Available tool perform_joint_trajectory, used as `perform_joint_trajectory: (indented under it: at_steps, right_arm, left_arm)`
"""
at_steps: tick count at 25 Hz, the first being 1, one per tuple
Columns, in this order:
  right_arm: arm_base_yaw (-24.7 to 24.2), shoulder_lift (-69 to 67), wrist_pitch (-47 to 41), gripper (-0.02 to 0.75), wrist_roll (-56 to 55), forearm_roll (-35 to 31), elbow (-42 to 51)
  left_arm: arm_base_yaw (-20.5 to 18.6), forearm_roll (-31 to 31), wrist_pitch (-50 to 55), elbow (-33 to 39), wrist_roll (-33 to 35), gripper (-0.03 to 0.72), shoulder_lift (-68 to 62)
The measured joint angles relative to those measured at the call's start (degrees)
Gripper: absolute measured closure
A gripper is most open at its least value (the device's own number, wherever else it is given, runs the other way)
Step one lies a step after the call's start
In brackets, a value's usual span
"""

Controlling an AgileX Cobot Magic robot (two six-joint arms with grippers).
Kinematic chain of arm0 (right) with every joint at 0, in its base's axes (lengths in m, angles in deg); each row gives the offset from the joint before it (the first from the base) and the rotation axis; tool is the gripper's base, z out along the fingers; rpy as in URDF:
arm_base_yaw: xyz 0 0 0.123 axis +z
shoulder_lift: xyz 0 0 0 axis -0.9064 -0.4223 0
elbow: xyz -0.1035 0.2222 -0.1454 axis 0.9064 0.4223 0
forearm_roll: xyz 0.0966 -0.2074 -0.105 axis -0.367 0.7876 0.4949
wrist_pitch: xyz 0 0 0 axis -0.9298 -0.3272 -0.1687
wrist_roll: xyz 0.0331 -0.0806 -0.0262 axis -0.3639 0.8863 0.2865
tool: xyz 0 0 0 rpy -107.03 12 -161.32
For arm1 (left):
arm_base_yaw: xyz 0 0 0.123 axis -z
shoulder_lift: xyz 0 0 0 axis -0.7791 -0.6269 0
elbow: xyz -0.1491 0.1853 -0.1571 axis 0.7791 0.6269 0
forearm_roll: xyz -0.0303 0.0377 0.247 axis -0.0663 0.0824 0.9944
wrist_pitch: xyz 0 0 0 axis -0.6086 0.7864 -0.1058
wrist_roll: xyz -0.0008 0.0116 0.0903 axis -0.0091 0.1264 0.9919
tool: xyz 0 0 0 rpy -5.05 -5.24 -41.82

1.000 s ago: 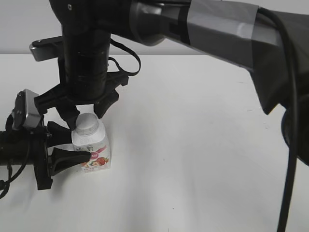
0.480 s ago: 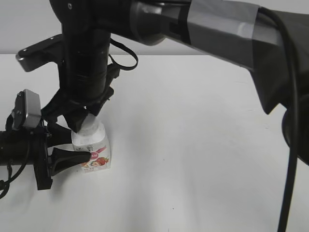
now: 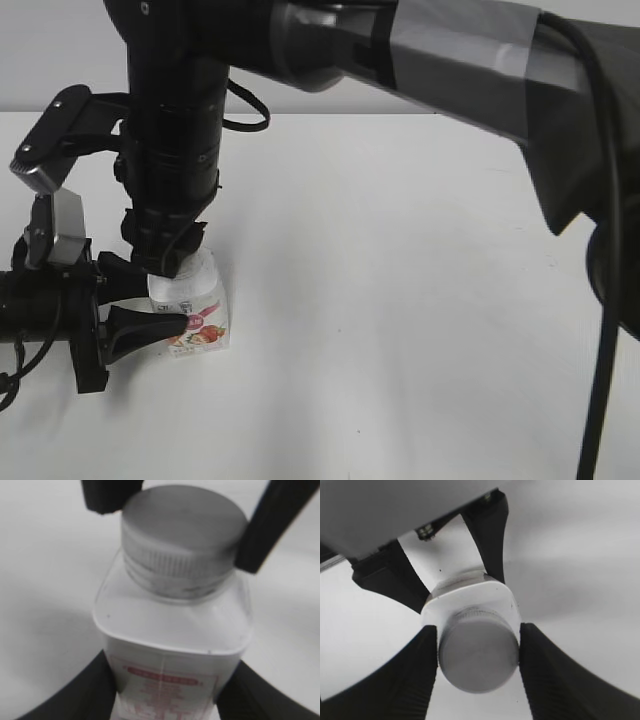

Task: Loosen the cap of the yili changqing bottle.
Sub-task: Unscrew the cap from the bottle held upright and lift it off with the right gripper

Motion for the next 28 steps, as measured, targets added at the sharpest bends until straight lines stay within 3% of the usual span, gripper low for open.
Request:
perform_joint_trajectory:
  at_steps: [4,6,14,18,23,28]
  right_arm:
    - [0.0,-0.1,0.0,0.176,-2.1,-0.9,0.0]
    - [0.0,-0.1,0.0,0.146,-2.7,-1.1,0.0]
    - [0.0,2.2,0.0,0.150,-13.0,-1.1,0.0]
    - [0.0,3.0,0.0,0.151,-26.8,-1.0,0.0]
    - [0.0,3.1,0.0,0.151,-51.6,0.8,0.0]
    - [0.0,3.1,0.0,0.178,-57.2,2.3,0.0]
  left_arm:
    - [0.0,0.0,0.0,0.0,0.0,0.323,0.0]
    - [0.0,0.0,0.0,0.0,0.0,0.323,0.0]
    - [0.0,0.0,0.0,0.0,0.0,0.323,0.0]
    - [0.0,0.0,0.0,0.0,0.0,0.323,0.0]
    - [0.0,0.0,0.0,0.0,0.0,0.323,0.0]
    - [0.0,0.0,0.0,0.0,0.0,0.325,0.0]
